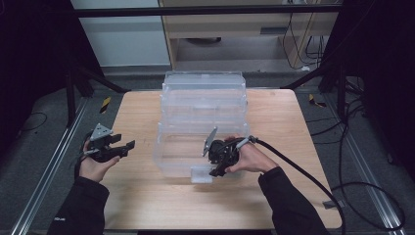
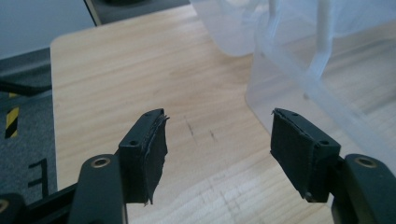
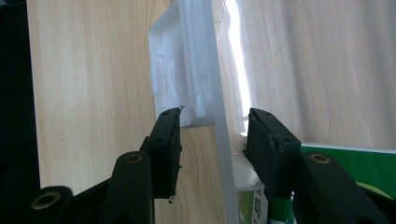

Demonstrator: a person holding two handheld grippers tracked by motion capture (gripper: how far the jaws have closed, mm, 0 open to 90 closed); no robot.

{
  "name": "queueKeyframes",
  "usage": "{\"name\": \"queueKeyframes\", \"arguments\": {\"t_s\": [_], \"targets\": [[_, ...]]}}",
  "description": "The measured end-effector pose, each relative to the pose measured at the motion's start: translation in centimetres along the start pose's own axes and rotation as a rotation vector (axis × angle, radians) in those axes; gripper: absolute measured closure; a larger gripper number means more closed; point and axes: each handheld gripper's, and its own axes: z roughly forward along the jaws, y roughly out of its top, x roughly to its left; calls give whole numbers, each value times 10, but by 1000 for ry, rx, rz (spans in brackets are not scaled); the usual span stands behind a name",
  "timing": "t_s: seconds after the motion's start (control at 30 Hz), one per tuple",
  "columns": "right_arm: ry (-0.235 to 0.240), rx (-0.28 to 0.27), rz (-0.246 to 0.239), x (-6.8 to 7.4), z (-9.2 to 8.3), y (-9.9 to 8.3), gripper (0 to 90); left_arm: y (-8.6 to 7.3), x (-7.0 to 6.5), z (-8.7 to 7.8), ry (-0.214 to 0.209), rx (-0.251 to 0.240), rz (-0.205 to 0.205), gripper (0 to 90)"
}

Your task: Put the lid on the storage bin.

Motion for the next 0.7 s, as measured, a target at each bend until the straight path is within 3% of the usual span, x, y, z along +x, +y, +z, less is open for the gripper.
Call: {"name": "queueKeyframes", "arguments": {"t_s": [0.1, 0.33, 0.5, 0.7], "targets": [[9, 10, -5, -1, 0, 1, 561, 13, -1, -3, -19, -36, 6, 355], [28, 34, 4, -3, 1, 4, 571, 41, -9, 1, -44, -50, 66, 363], [38, 36, -20, -4, 1, 4, 578, 58, -14, 9, -111, -70, 74, 368], [34, 40, -23, -3, 1, 4, 580, 77, -17, 16, -164, -71, 125, 374]]}}
